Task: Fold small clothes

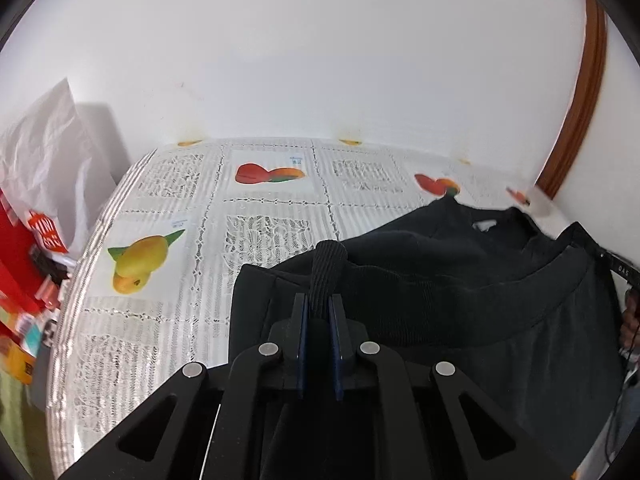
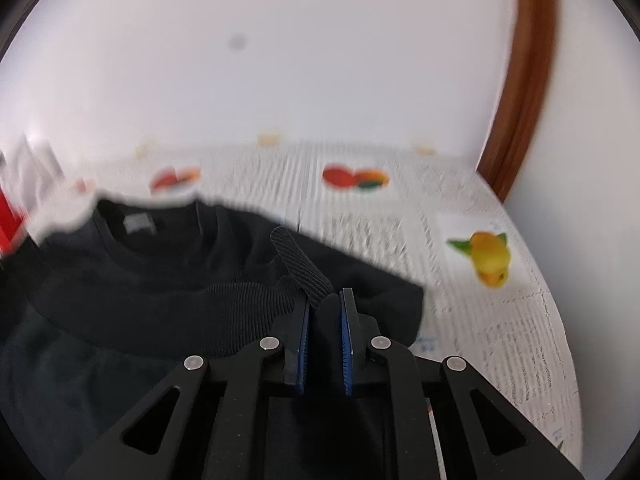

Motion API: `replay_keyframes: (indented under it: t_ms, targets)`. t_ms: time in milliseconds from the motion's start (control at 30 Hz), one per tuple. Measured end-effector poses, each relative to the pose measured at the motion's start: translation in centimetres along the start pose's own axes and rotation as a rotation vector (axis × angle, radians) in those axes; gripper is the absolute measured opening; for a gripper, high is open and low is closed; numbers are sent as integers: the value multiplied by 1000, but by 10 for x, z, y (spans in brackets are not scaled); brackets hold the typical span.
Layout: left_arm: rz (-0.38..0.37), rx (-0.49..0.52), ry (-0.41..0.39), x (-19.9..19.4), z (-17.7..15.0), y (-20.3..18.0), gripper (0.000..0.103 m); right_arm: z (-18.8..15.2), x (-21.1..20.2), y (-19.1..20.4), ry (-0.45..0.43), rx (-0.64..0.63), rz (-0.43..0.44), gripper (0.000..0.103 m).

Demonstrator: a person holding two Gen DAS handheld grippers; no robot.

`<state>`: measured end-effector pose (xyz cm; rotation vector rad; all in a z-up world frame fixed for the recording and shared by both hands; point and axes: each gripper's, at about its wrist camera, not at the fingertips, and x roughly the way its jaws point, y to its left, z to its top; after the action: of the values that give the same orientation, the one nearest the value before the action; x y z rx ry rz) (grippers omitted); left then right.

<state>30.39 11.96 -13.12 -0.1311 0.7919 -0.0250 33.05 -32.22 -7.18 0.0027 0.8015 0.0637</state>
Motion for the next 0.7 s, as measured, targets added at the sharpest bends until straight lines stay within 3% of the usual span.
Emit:
replay_keyframes:
  t_ms: [67,200,400,533,700]
  targets:
    - [13,-2,25,8,0,-1,10,1,5,-7,6,29,9,13]
    - [28,-7,60,20,-1,-2,10,-8,37,-12,105,33,-20,13]
    - [32,-4,85,19,-1,-3,14,-9,18,-14,111,53,-19,22]
    - [35,5,96,8,-4,-2,17,-19,-10,-21,101,79,-41,44]
    - [24,-24,121,-13,-20,10,28,-48,-35,-37,134,105,-27,57]
